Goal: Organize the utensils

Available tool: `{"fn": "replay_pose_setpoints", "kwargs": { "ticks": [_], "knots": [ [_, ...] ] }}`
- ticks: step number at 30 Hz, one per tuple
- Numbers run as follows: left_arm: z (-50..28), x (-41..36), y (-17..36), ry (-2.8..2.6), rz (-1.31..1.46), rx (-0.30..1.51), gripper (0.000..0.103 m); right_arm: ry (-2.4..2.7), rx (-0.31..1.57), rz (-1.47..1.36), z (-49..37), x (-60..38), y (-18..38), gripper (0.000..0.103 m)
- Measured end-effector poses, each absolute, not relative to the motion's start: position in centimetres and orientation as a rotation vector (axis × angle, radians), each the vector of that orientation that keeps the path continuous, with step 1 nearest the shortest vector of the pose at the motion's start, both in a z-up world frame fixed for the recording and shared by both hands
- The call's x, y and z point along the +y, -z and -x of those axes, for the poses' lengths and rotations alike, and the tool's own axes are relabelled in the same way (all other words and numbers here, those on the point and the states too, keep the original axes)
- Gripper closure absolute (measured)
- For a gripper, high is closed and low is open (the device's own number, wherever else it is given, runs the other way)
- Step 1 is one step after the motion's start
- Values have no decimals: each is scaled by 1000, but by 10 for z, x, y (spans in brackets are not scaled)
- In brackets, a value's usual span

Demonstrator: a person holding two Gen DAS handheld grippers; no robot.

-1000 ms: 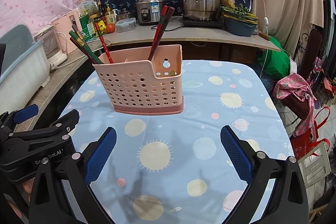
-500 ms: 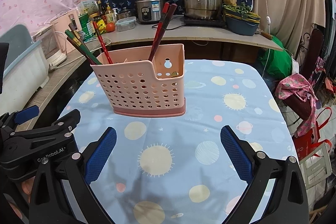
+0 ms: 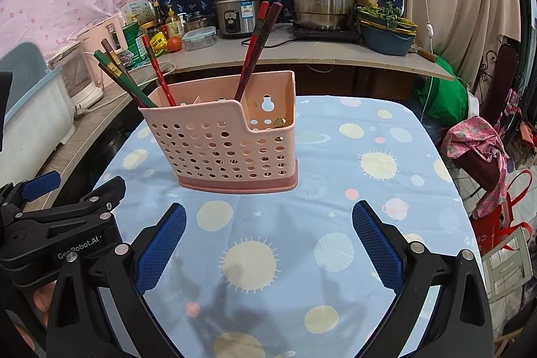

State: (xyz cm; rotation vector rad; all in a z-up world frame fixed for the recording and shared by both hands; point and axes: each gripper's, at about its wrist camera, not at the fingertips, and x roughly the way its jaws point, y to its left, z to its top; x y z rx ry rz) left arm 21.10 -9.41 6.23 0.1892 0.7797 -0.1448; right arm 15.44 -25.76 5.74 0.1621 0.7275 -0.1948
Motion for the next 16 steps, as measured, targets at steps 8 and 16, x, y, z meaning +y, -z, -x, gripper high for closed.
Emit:
{"fn": "replay_pose_setpoints", "kwargs": {
  "ticks": [8, 16],
  "knots": [
    [-211, -93, -62, 147, -191, 776, 7, 191, 725, -166, -156, -255, -57, 7],
    [-209, -90, -62, 143, -186, 778, 7, 187, 723, -162, -155, -253, -56, 7]
  ]
}}
